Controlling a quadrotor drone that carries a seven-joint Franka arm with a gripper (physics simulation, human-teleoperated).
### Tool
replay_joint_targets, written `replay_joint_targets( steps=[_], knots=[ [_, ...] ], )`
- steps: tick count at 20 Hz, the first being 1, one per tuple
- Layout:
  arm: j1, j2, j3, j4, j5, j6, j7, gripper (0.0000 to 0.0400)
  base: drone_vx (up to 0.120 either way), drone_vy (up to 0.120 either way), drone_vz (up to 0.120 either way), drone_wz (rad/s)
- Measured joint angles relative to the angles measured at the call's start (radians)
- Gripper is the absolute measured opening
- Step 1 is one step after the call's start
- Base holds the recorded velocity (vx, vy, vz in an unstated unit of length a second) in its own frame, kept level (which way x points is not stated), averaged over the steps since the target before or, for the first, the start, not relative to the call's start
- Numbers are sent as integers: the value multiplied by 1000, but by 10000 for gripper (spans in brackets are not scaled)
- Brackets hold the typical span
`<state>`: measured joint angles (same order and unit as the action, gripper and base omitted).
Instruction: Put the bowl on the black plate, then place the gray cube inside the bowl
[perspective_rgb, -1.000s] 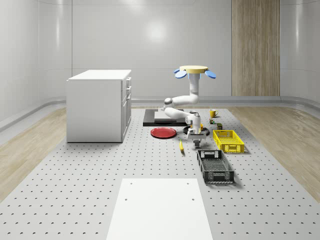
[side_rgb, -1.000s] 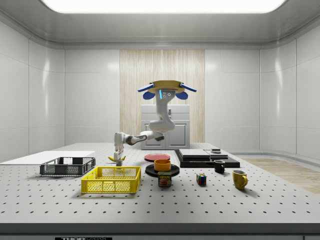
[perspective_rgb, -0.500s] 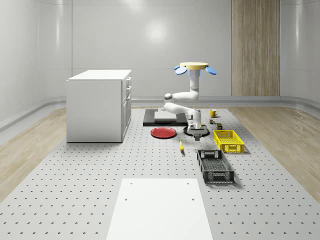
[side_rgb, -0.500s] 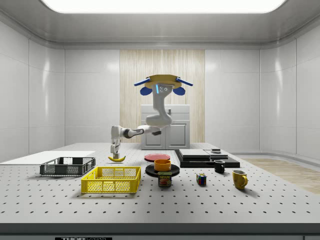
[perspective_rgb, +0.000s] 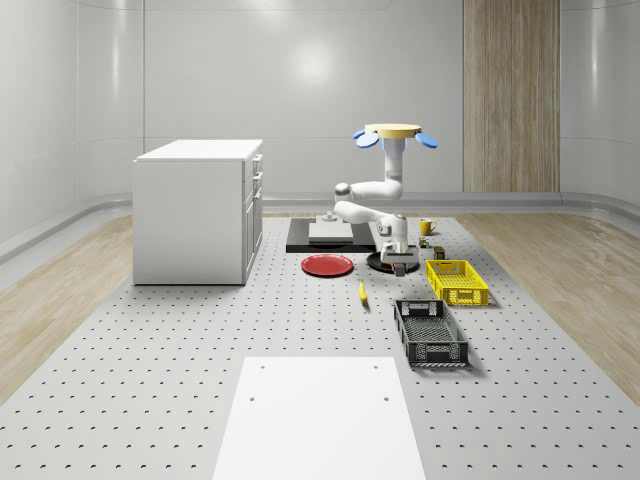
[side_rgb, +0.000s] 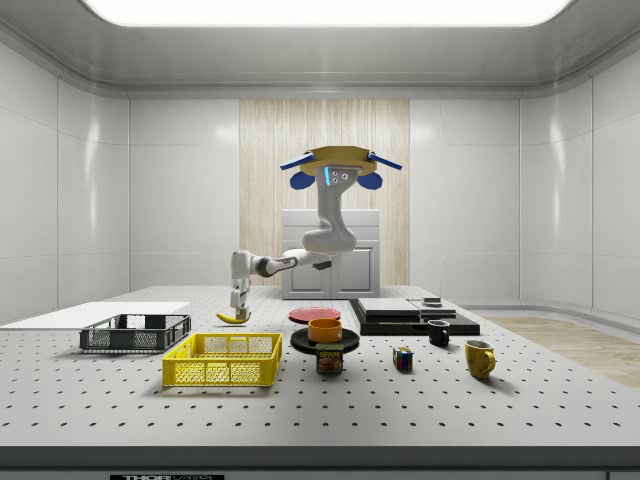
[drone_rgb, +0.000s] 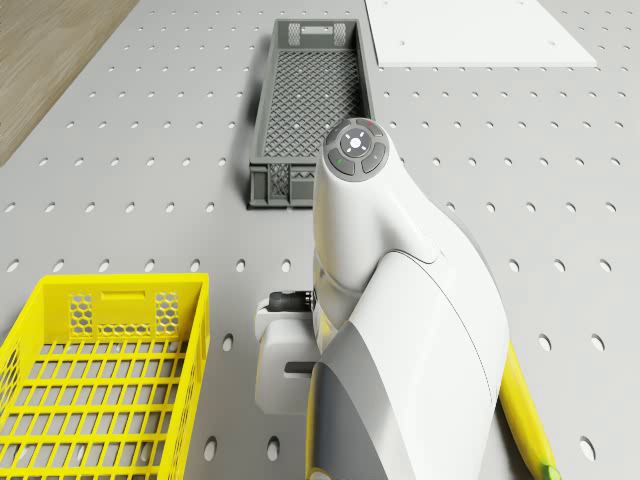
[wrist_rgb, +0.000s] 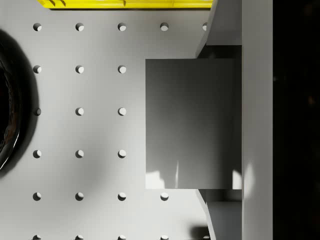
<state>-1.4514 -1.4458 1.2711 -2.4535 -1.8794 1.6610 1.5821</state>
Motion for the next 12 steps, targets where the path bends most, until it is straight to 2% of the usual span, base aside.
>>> replay_joint_targets(
  steps=[1, 4, 9, 12],
  knots=[
    [-1, -3, 0, 0, 2, 3, 1, 251, -120, 0, 0, 0],
    [-4, -11, -1, 1, 6, 10, 3, 251, -120, 0, -107, 0],
    [-8, -25, -3, 1, 13, 22, 6, 251, -120, 0, 0, 0],
    [-10, -32, -4, 2, 17, 28, 8, 251, -120, 0, 107, 0]
  ],
)
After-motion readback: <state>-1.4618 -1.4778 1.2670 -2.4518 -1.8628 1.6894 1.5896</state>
